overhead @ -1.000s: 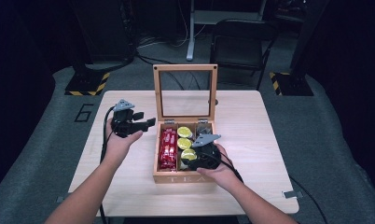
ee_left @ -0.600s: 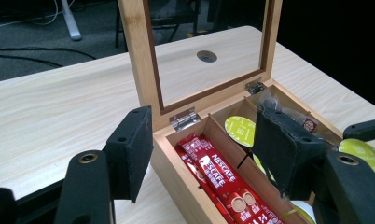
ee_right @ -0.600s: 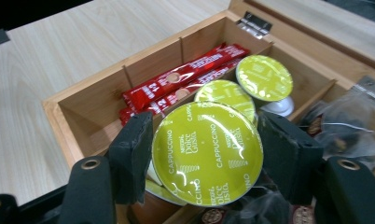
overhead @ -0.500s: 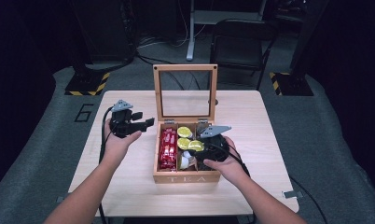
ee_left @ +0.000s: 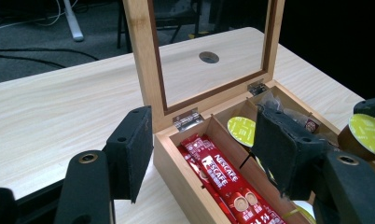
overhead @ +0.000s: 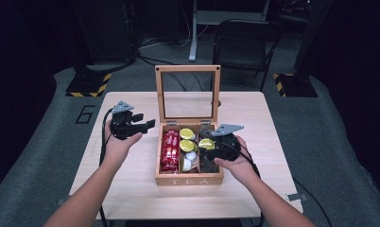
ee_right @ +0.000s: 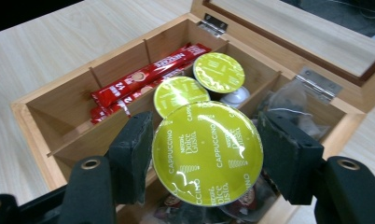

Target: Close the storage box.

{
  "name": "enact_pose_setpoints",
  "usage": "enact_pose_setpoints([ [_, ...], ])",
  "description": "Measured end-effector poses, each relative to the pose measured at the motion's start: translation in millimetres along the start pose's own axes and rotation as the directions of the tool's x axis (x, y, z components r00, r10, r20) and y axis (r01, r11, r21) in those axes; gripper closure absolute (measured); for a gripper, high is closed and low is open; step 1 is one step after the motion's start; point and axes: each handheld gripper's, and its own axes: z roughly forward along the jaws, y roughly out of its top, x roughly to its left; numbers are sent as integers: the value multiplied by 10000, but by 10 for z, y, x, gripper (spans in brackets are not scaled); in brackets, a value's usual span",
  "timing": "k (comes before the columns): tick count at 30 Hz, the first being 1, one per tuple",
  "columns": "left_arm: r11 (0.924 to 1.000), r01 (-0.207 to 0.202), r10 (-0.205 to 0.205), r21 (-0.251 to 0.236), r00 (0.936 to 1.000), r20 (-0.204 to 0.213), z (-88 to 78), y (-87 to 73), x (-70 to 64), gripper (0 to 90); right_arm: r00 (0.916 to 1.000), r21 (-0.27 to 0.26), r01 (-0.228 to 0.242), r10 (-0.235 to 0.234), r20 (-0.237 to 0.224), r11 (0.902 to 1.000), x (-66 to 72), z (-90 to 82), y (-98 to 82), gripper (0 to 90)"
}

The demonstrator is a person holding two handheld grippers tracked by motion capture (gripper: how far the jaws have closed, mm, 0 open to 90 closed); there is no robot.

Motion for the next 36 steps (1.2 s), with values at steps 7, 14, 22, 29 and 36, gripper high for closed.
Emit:
enact_pose_setpoints([
  [7, 10000, 17, -17, 59, 10000, -42, 11, -20, 2, 378, 9996, -49, -168, 169, 217, 9998, -87, -46, -21, 369],
  [14, 10000, 12, -11, 97, 10000, -99, 0, -28, 9, 377, 9977, -124, -477, 482, 486, 9988, -180, -100, -57, 370],
  [22, 10000, 59, -58, 76, 9999, -120, -9, -28, 13, 378, 9952, -206, -615, 629, 755, 9979, -296, -154, -95, 370],
  [29, 10000, 0, 1, 55, 9999, -151, -13, -33, 20, 378, 9918, -207, -755, 773, 1013, 9969, -380, -199, -149, 370],
  [36, 10000, 14, -13, 71, 9999, -150, -15, -34, 26, 377, 9858, -85, -879, 882, 1426, 9961, -483, -262, -230, 370],
])
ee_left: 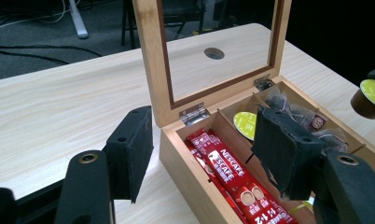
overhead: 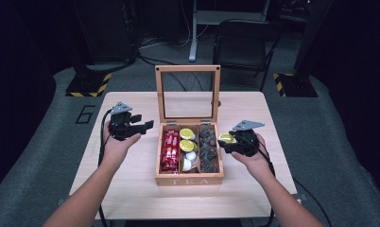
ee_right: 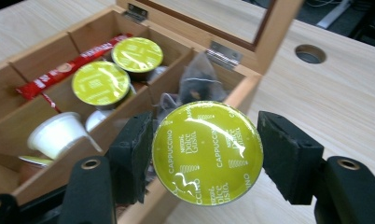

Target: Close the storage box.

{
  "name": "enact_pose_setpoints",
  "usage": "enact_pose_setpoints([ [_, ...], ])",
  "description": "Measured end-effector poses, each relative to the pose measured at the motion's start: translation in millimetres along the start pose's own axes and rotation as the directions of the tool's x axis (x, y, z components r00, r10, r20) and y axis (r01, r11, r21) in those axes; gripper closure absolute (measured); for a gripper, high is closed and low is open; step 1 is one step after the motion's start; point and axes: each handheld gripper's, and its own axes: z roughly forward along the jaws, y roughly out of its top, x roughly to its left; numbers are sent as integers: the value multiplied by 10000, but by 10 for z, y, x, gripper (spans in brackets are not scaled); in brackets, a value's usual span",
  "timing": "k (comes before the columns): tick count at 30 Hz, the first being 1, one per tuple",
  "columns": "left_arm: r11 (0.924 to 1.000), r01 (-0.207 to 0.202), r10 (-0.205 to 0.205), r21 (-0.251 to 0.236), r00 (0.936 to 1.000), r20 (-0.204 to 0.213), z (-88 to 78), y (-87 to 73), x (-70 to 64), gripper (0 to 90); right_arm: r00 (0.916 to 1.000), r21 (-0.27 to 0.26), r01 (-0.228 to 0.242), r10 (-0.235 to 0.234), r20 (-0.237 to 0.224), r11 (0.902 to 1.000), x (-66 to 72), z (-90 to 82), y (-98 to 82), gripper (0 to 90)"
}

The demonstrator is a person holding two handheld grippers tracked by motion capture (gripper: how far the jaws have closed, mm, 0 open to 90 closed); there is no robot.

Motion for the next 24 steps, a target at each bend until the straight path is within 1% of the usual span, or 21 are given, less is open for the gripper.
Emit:
enact_pose_setpoints([
  [2, 10000, -4, 4, 4, 10000, 4, 1, 0, -2, 377, 9999, -7, 32, -32, 126, 10000, -36, -15, -16, 370],
  [5, 10000, 2, -2, 9, 10000, 4, 2, 0, -2, 377, 9997, -59, -123, 125, 207, 9999, -82, -42, -41, 370],
  [8, 10000, -14, 14, 21, 10000, 1, 3, -3, -5, 378, 9992, -56, -179, 181, 351, 9998, -136, -58, -79, 370],
  [12, 10000, -29, 29, 1, 10000, -30, 0, -2, -3, 378, 9978, -3, -410, 410, 516, 9992, -208, -73, -143, 370],
  [15, 10000, -37, 37, -17, 10000, -50, -4, -1, 2, 377, 9961, -78, -632, 636, 605, 9980, -259, -94, -186, 370],
  [18, 10000, 35, -35, -20, 10000, -75, -11, -3, 5, 378, 9951, -143, -734, 742, 653, 9972, -300, -115, -219, 370],
  [24, 10000, 14, -14, -17, 9999, -118, -29, -3, 8, 378, 9915, -187, -985, 997, 834, 9950, -374, -151, -275, 370],
])
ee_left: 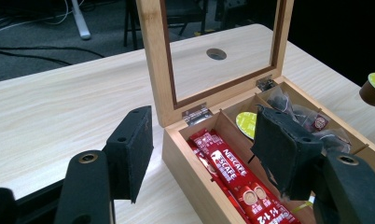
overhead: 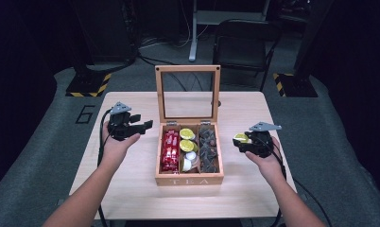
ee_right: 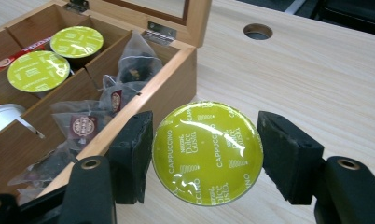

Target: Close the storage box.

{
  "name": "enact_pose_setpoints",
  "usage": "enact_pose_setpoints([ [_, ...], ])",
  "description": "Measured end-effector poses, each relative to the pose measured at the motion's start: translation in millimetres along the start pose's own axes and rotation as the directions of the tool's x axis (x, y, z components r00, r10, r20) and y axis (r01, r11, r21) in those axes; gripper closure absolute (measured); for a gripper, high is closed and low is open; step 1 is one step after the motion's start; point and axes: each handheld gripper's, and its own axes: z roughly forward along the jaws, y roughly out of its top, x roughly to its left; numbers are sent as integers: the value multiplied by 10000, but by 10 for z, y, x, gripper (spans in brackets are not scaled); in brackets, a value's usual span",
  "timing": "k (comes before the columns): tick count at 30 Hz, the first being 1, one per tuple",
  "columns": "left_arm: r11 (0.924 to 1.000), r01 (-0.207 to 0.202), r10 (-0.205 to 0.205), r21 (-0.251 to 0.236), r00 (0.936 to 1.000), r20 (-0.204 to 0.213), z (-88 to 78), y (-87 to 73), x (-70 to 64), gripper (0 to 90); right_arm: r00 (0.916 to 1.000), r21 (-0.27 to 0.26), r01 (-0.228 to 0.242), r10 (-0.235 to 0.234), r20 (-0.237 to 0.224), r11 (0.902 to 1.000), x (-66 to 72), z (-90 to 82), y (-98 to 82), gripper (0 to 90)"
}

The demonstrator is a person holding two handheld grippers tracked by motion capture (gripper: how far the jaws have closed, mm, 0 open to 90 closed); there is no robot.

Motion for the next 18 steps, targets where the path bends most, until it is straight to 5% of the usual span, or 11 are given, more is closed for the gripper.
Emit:
enact_pose_setpoints([
  [18, 9999, -114, 114, 37, 9999, -10, 2, 0, 1, 377, 9972, -10, -393, 392, 633, 9992, -224, -71, -125, 370],
])
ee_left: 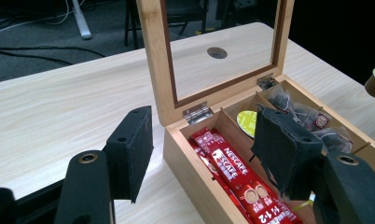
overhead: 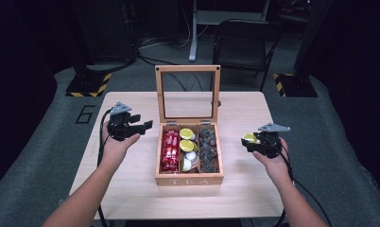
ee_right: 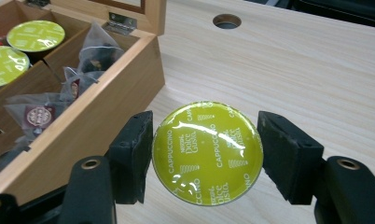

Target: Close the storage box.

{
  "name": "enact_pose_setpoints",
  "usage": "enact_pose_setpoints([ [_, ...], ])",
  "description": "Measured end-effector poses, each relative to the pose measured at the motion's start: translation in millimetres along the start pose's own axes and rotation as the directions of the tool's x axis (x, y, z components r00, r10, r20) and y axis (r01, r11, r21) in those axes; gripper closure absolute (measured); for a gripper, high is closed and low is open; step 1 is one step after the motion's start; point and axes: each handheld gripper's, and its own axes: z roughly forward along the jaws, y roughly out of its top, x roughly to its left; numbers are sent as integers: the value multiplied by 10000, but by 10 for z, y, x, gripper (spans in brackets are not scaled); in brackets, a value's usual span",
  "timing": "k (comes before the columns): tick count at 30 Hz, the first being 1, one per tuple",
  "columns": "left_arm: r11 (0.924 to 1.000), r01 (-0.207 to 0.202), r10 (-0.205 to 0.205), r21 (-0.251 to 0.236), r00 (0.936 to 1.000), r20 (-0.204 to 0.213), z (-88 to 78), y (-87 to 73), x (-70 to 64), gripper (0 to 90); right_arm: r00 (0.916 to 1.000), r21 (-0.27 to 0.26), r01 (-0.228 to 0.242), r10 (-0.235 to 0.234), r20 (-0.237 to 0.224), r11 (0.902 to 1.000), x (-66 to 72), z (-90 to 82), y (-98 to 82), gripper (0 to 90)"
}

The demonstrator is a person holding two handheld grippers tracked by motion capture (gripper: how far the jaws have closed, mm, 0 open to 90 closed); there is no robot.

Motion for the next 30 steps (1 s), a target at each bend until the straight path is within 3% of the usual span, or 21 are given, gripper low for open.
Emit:
enact_pose_setpoints([
  [15, 10000, 24, -24, 13, 10000, 11, 2, -1, -8, 381, 9991, 100, -349, 346, 230, 9993, -93, 26, -115, 370],
  [30, 10000, -13, 13, 56, 10000, -18, 17, -22, -10, 381, 9952, 309, -748, 726, 659, 9967, -201, 98, -339, 370],
])
